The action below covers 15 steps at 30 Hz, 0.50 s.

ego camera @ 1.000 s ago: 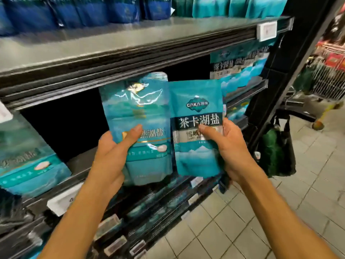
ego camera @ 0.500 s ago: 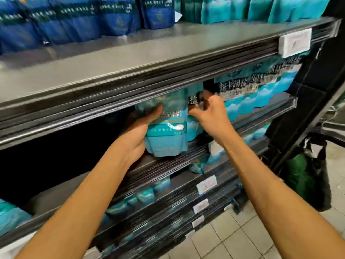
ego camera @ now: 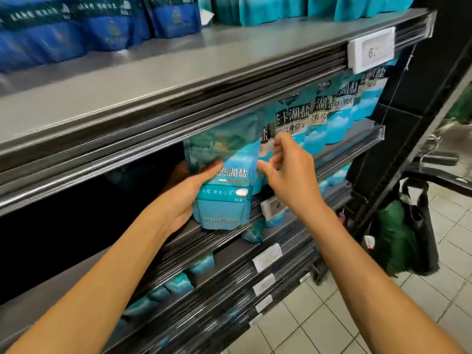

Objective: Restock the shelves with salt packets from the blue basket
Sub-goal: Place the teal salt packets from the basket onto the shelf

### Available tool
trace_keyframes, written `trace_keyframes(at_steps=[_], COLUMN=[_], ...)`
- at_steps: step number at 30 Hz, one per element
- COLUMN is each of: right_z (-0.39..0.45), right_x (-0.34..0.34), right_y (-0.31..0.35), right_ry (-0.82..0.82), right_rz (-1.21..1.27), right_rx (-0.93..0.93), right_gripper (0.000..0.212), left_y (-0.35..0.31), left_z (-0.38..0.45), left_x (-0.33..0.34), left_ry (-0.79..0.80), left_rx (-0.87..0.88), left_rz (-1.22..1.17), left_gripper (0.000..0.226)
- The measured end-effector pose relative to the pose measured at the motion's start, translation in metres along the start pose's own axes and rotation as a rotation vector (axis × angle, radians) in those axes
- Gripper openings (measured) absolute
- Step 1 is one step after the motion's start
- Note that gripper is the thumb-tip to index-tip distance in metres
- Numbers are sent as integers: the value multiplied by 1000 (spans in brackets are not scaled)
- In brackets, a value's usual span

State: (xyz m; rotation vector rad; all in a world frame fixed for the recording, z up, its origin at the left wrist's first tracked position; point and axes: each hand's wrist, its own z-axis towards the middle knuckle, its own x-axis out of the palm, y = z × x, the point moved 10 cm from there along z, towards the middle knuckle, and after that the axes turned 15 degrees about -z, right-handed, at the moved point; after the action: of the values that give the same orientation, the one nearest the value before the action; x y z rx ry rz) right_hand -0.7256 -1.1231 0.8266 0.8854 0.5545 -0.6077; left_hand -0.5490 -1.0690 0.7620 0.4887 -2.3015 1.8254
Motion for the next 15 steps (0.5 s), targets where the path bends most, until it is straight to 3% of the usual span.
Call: trace_keyframes(at_steps=[5,9,15], right_z=[5,7,1], right_x=[-5,-7,-9], right_y=[-17,-25,-35], right_ry=[-71,-111,-137], right_rz=[-30,-37,18], right_rx=[4,22,84], right_gripper=[36,38,46], left_y=[5,6,6], left_z=[9,11,12], left_x=[19,28,28], left_ry=[81,94,78], left_rx=[-64,-95,-61], left_rz=[70,71,45], left_gripper=[40,27,25])
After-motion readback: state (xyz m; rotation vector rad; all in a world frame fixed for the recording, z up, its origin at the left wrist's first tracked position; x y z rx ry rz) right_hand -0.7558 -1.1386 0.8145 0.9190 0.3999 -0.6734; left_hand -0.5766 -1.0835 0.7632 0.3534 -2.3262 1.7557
